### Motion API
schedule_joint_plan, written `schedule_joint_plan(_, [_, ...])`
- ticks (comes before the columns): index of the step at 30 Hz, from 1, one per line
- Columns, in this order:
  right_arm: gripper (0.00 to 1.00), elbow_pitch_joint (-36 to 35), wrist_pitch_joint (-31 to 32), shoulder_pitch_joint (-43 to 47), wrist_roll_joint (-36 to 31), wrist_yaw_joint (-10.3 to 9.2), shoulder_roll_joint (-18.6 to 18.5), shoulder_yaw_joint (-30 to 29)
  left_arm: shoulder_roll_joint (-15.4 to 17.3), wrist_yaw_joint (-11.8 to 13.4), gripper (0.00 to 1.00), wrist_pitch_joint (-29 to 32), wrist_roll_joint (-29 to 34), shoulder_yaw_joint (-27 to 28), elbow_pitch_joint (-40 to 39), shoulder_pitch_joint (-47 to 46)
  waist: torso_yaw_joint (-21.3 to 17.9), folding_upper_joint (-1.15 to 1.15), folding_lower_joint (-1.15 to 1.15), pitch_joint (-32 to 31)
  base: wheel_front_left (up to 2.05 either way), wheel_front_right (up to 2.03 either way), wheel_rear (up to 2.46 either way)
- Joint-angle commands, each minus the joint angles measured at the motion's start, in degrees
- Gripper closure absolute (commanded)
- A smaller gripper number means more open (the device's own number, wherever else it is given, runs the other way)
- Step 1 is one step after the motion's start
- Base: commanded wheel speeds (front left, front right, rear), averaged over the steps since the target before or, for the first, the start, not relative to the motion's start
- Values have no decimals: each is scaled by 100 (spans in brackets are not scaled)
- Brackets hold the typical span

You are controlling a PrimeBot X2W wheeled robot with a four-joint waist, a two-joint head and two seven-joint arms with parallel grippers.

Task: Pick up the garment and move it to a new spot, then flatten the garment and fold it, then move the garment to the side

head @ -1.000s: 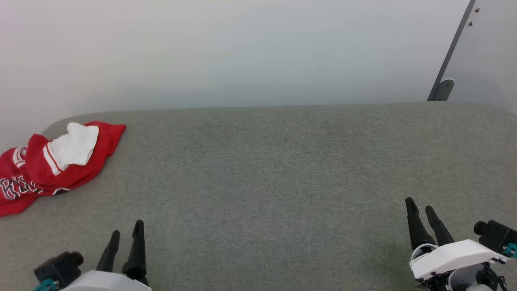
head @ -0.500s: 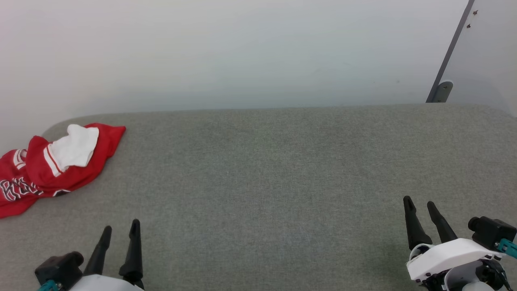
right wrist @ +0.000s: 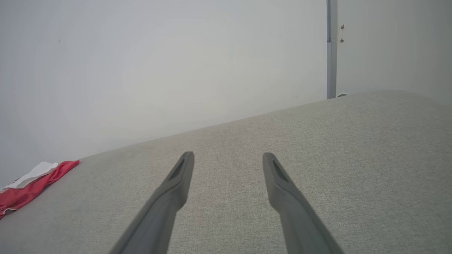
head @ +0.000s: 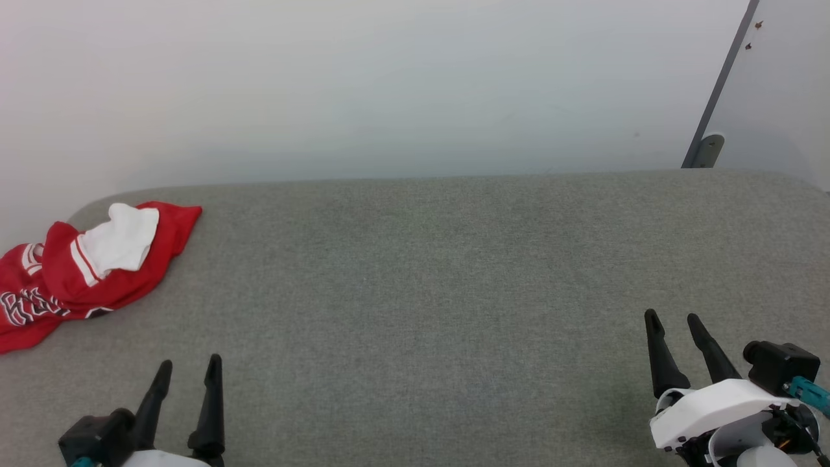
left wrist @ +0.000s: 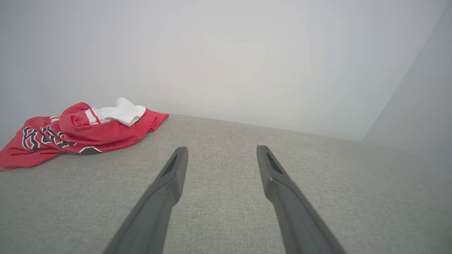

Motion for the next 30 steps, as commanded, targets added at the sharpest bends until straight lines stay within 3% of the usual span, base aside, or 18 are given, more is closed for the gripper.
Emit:
schedule_joint_plan(1, [0, -44, -52, -78, -164, -4, -4, -8, 28, -32, 0, -41, 149, 35, -48, 24, -4, 0, 0, -4, 0, 0, 0])
schedule_joint_plan(30, [0, -111, -236, -46, -1458, -6, 28, -74, -35, -385, 0, -367, 1380, 269, -98, 200, -28, 0, 0, -85, 0, 0, 0])
